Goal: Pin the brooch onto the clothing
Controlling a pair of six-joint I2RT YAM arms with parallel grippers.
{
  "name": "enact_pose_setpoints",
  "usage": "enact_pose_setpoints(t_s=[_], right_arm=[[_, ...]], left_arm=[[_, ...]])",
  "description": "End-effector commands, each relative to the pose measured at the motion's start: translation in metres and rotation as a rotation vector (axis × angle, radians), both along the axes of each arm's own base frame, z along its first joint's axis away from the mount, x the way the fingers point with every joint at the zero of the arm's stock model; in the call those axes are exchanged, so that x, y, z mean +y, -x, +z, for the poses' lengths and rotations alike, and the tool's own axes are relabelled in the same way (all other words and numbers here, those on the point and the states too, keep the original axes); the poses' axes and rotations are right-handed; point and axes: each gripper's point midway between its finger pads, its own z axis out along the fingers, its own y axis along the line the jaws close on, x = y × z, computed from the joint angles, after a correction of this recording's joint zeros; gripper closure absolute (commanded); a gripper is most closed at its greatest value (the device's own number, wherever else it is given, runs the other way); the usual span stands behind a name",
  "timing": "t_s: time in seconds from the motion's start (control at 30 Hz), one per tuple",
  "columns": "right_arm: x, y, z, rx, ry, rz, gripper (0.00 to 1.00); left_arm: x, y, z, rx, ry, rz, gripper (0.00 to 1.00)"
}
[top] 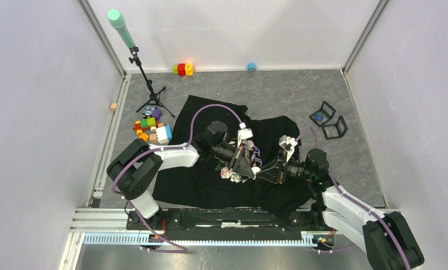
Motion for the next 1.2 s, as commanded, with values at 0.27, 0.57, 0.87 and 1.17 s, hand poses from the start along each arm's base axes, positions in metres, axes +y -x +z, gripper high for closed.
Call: enact_pose_setpoints(t_s=[0.27, 0.57, 0.87, 1.17], right_arm=[[0.007, -0.013, -0.004, 0.027, 0.043, -0.018, 0.87], [0.007, -0.025, -0.02, 0.152, 0.091, -0.073, 0.97], [0.004, -0.031, -0.034, 0.223, 0.141, -0.112, 1.0], [-0.002, -0.042, -0.047, 0.272, 0.171, -0.21, 1.0]], left_arm=[[-0.014, 0.02, 0.022, -0.055, 0.062, -0.116, 0.98], [-0.021, 0.031, 0.022, -0.058, 0.059, -0.144, 0.98], [-0.024, 0.036, 0.024, -0.061, 0.061, -0.157, 0.98], [-0.025, 0.036, 0.022, -0.063, 0.057, -0.154, 0.98]])
